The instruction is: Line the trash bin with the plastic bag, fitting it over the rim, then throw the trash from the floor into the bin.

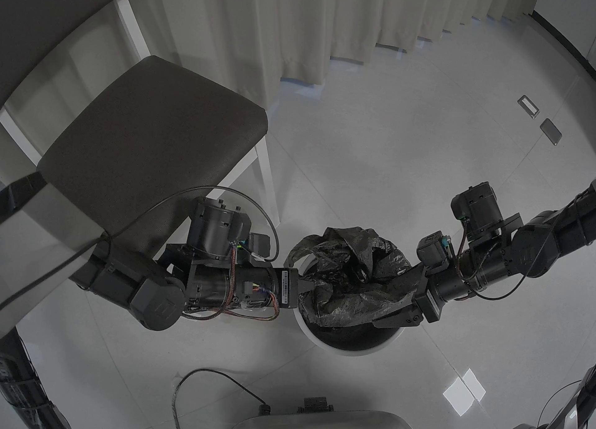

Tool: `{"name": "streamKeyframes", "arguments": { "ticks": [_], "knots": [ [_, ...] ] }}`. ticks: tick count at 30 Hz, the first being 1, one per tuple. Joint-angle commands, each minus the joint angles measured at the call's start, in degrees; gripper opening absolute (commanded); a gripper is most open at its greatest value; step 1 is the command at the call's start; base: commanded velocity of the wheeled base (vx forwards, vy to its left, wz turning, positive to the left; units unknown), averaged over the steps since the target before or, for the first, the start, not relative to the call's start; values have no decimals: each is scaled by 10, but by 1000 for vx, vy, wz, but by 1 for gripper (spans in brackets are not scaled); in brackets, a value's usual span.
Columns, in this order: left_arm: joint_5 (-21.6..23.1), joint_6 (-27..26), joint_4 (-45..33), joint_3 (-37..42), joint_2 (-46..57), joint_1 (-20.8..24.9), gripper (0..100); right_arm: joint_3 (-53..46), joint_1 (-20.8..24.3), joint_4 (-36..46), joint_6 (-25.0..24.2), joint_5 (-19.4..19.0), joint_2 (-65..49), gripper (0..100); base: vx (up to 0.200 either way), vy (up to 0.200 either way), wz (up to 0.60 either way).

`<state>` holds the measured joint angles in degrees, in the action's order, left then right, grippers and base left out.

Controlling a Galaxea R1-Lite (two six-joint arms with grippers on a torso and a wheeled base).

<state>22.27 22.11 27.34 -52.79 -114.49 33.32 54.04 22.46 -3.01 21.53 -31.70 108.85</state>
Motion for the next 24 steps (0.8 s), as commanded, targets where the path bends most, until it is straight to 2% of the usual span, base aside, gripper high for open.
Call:
{"name": "streamKeyframes", "arguments": {
  "ticks": [1,14,24],
  "knots": [
    [2,-13,-1,5,1,1,100,-1,0,0,0,0,0,100,0,0,0],
    [0,-14,3,8,39,-22,100,-2,-3,0,1,0,9,100,0,0,0],
    [1,-15,14,8,102,-14,100,41,-26,0,29,-1,84,100,0,0,0]
  ]
}}
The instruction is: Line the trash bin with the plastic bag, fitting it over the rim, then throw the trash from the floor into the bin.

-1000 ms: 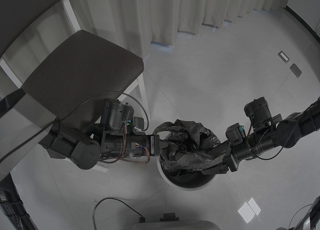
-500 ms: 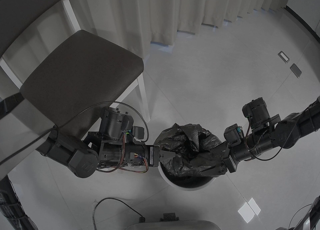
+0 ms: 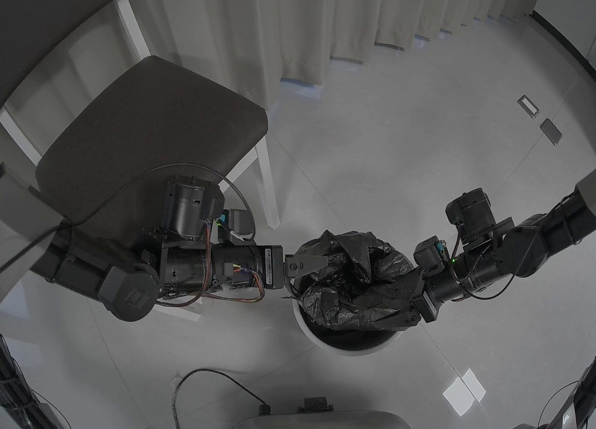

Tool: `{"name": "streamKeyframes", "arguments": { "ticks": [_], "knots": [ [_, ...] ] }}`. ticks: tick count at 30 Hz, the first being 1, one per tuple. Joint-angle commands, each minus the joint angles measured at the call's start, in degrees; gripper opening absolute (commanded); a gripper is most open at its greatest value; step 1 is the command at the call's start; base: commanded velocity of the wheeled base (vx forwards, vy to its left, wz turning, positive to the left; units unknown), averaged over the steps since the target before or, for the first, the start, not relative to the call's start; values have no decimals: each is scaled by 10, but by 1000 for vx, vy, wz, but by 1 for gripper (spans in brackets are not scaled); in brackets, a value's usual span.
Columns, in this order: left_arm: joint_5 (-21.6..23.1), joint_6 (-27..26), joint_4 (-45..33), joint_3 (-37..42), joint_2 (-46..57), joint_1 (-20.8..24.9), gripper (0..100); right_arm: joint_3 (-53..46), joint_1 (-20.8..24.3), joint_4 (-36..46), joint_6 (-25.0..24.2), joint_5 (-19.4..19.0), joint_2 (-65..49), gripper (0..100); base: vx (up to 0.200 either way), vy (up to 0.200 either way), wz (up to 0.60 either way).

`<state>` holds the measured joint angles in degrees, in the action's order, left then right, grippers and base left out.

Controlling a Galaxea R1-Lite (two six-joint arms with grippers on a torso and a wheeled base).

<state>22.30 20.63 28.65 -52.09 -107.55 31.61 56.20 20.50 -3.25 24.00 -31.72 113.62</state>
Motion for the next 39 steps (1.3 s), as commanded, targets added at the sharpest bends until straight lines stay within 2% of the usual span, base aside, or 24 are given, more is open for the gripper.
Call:
{"name": "streamKeyframes", "arguments": {
  "ticks": [1,12,13,21,30,39],
  "knots": [
    [0,0,1,1,35,3,100,23,-6,3,4,-1,39,100,0,0,0],
    [-1,1,1,1,37,2,100,30,9,2,17,-7,75,100,0,0,0],
    [-1,0,2,1,37,3,100,30,9,3,19,-7,78,0,0,0,0],
    [-1,0,7,0,37,2,100,18,44,4,20,-7,72,0,0,0,0],
    [-1,0,7,0,42,2,100,-8,115,4,20,-7,43,0,0,0,0],
    [-1,1,7,1,46,1,100,-14,133,-1,18,-7,42,0,0,0,0]
  ]
}}
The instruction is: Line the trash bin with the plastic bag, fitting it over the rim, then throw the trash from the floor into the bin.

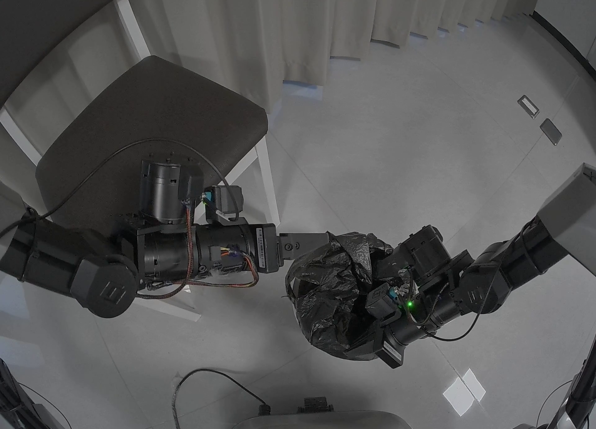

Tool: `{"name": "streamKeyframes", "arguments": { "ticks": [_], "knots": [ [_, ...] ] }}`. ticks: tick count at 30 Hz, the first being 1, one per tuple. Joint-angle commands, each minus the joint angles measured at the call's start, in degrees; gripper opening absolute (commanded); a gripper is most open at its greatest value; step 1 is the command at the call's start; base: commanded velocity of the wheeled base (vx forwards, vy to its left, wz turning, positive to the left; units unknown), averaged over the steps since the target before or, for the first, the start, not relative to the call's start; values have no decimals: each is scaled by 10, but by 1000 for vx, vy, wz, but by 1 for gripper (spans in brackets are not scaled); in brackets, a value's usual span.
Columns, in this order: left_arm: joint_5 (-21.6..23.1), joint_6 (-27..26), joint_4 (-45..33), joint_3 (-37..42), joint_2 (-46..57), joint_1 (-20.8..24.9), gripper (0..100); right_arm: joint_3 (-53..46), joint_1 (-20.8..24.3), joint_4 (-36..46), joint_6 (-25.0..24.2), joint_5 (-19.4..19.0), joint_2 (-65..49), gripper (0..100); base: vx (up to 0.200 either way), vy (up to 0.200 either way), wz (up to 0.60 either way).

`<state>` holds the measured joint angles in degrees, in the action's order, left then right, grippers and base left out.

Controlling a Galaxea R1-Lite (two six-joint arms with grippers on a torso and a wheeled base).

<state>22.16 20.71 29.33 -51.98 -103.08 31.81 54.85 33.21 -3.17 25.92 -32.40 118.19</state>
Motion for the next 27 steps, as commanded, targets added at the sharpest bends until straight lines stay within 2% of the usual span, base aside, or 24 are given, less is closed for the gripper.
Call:
{"name": "streamKeyframes", "arguments": {
  "ticks": [1,17,26,27],
  "knots": [
    [0,0,-1,0,3,-1,100,3,13,-3,-3,0,-3,0,0,0,0],
    [0,0,-1,1,14,-6,100,14,56,-2,-3,1,-20,0,0,0,0],
    [0,-1,0,-4,12,-16,100,14,52,-2,-4,0,-19,0,0,0,0],
    [0,-2,0,-4,12,-20,100,15,52,-2,-4,0,-16,100,0,0,0]
  ]
}}
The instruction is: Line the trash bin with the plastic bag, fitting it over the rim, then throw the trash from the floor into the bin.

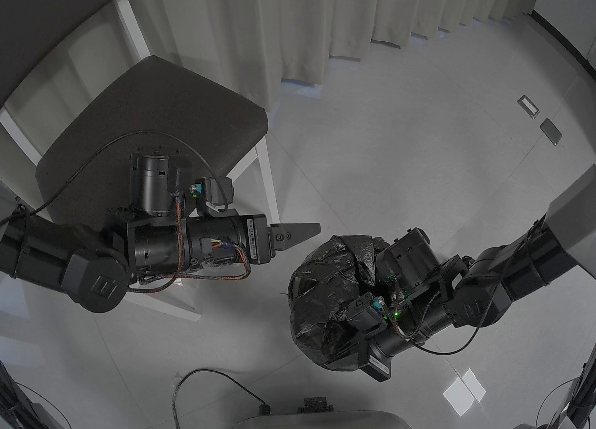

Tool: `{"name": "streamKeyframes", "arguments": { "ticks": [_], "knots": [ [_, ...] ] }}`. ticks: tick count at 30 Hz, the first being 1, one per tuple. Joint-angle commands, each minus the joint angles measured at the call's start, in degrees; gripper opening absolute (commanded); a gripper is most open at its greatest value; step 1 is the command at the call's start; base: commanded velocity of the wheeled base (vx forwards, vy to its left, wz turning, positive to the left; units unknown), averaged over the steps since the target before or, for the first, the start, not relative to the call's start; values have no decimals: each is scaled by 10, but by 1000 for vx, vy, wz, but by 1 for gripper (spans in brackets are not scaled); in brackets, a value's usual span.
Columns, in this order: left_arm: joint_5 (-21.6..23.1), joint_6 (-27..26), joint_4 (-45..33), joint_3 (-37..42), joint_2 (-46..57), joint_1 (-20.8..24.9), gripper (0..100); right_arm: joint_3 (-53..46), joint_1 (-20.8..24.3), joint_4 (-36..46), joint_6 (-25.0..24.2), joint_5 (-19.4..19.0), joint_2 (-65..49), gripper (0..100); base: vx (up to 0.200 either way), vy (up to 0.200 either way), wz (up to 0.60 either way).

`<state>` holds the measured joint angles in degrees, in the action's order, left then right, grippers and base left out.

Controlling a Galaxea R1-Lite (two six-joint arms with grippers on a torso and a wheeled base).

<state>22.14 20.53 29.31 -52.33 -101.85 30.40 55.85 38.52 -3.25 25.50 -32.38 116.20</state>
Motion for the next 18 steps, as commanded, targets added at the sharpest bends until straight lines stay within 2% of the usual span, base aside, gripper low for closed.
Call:
{"name": "streamKeyframes", "arguments": {
  "ticks": [1,12,18],
  "knots": [
    [0,-1,0,-1,0,-11,100,5,-1,-2,0,0,5,100,0,0,0],
    [0,-8,0,3,-5,-20,100,3,-18,-3,-15,0,-14,100,0,0,0],
    [0,-8,0,5,-5,-20,100,-9,-64,-3,-49,2,-87,100,0,0,0]
  ]
}}
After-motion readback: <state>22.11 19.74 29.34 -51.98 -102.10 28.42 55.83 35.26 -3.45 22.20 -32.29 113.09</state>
